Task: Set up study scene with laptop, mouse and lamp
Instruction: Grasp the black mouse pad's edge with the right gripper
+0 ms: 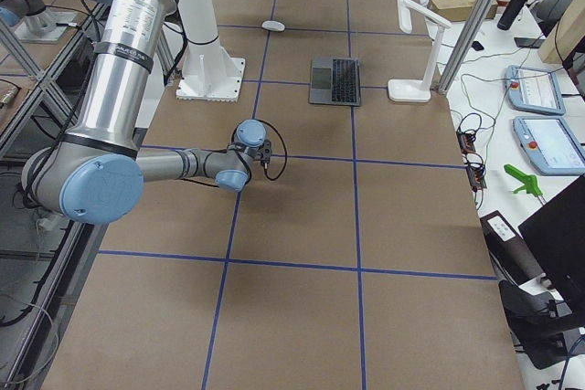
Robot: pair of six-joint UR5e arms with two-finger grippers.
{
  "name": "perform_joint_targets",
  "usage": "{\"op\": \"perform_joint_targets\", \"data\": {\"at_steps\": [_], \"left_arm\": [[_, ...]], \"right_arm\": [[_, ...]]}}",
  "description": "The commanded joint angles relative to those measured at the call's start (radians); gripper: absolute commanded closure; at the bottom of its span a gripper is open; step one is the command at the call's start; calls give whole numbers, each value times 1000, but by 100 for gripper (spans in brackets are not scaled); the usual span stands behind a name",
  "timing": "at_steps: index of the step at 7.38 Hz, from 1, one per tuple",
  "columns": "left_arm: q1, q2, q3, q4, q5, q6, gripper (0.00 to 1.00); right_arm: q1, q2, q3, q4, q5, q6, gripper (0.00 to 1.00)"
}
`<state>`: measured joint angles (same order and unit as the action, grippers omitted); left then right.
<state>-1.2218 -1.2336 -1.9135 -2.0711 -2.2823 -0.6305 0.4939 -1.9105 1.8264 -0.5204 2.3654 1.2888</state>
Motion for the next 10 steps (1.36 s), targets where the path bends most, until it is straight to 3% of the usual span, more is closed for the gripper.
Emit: {"op": "perform_joint_targets", "data": {"at_steps": [1,7,10], "left_arm": [[-1,0,-2,0,0,0,0],[1,-6,-2,2,-2,0,0],[1,-9,-2,3,-3,0,0]], "right_arm": [[69,31,2,-1,81,29,82],[142,195,-6,-18,150,116,84],[199,321,-1,-150,198,129,85]]}}
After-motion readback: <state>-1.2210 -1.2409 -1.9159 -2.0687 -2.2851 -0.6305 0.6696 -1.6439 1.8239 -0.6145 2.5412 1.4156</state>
